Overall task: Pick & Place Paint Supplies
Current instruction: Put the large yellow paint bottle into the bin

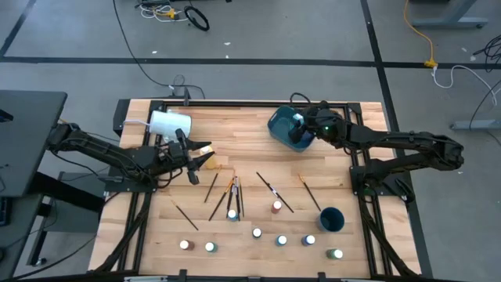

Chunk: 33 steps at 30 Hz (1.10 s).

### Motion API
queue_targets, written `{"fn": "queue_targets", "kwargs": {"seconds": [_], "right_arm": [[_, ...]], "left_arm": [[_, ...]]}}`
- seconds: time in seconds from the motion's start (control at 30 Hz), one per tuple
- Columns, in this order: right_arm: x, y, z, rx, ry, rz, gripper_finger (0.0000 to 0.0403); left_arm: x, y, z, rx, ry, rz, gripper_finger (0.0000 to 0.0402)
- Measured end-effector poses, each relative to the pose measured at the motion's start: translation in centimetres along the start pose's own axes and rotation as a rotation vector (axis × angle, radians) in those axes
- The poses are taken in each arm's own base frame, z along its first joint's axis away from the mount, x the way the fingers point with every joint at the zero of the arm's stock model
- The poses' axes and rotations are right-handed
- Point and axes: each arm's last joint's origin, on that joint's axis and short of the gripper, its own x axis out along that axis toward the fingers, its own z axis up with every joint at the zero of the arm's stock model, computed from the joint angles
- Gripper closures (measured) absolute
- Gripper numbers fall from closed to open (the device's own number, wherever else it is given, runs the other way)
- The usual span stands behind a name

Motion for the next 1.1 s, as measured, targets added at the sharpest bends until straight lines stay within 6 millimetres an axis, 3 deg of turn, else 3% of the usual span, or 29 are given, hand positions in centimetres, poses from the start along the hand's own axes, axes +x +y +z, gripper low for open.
{"fn": "queue_targets", "kwargs": {"seconds": [0.2,0.37,0.63,0.9,1.1], "right_arm": [[-0.3,2.1,-0.2,0.008,0.030,0.376,0.0220],[-0.3,4.3,-1.0,-0.007,0.072,0.563,0.0220],[0.8,6.3,-2.5,-0.068,0.097,0.550,0.0220],[1.7,6.7,-3.5,-0.095,0.138,0.539,0.0220],[1.7,6.7,-3.4,-0.094,0.132,0.540,0.0220]], "left_arm": [[0.0,0.0,-0.6,0.078,0.055,-0.006,0.0238],[0.1,0.2,-1.4,0.080,0.125,0.010,0.0238],[0.5,1.7,-3.2,0.000,0.272,0.123,0.0219],[0.4,2.5,-5.4,-0.056,0.436,0.232,0.0174],[0.6,2.4,-6.1,-0.049,0.470,0.262,0.0169]]}}
